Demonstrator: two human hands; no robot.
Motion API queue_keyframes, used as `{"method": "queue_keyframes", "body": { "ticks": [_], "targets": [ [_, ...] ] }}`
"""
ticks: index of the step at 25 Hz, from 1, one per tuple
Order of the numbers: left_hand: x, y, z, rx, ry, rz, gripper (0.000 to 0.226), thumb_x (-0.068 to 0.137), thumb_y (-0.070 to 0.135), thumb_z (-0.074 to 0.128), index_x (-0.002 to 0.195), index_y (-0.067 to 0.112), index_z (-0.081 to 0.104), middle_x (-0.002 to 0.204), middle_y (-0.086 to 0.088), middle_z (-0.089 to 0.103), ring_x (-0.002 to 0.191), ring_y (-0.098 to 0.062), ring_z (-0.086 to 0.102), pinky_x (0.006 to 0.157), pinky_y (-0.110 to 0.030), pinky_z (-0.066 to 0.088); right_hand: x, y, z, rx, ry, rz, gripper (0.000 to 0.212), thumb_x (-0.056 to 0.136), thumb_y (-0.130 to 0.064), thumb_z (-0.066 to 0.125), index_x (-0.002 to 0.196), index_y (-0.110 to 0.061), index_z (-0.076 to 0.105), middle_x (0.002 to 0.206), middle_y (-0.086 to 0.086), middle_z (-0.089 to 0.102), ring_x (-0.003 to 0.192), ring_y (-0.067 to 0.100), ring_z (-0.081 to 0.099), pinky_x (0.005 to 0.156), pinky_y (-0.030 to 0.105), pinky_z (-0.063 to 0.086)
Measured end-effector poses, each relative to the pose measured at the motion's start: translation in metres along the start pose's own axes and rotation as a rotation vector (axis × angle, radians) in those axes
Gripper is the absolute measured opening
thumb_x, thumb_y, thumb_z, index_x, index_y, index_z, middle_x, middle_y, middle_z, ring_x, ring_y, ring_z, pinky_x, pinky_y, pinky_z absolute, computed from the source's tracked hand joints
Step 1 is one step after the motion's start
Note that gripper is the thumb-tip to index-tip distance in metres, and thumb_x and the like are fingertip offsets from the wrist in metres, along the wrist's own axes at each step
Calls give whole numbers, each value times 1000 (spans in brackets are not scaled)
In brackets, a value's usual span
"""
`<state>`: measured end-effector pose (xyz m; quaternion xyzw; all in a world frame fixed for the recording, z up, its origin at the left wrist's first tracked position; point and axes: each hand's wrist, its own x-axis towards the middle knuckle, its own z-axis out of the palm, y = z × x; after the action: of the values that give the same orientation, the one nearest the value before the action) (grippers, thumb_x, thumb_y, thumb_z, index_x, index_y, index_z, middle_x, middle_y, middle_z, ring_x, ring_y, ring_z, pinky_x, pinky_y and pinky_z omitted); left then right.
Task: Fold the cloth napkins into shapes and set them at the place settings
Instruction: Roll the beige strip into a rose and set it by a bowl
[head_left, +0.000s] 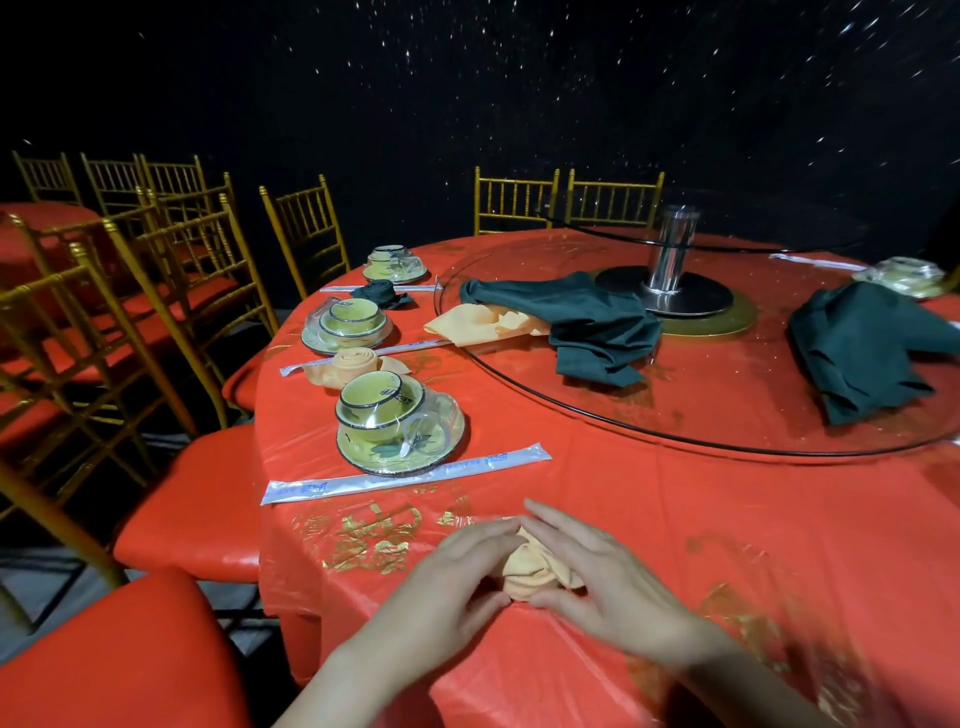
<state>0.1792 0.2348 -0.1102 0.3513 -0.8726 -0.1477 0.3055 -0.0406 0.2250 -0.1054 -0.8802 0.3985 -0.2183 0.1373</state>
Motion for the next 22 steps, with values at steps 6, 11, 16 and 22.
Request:
{"method": "queue_keyframes", "body": {
  "ticks": [6,11,16,22],
  "targets": [
    [20,24,-25,-534,81,-403,34,71,31,66,105,32,60,96,17,67,86,7,61,78,-11,45,16,-14,-15,561,186,296,33,78,-60,56,97,-35,65,84,-14,69,73,-2,62,68,23,51],
    [27,27,-31,-507,-6,-742,17,93,13,55,79,13,66,58,0,62,48,-11,58,51,-23,44,20,-18,-14,598,-4,445,66,63,-74,64,81,-10,67,68,-6,58,62,4,49,59,27,38],
    [16,32,-10,148,125,-338,59,88,59,35,127,21,57,129,6,54,120,-10,47,102,-24,34,31,-12,-7,467,54,574,69,65,-69,63,75,-1,64,58,0,47,54,10,40,54,30,30],
    [16,29,12,69,105,-329,71,77,63,42,136,23,46,131,12,45,122,-5,37,101,-15,27,26,-10,-11,369,61,660,27,90,-35,59,68,-19,64,43,-9,57,45,10,54,53,28,44]
  ]
}}
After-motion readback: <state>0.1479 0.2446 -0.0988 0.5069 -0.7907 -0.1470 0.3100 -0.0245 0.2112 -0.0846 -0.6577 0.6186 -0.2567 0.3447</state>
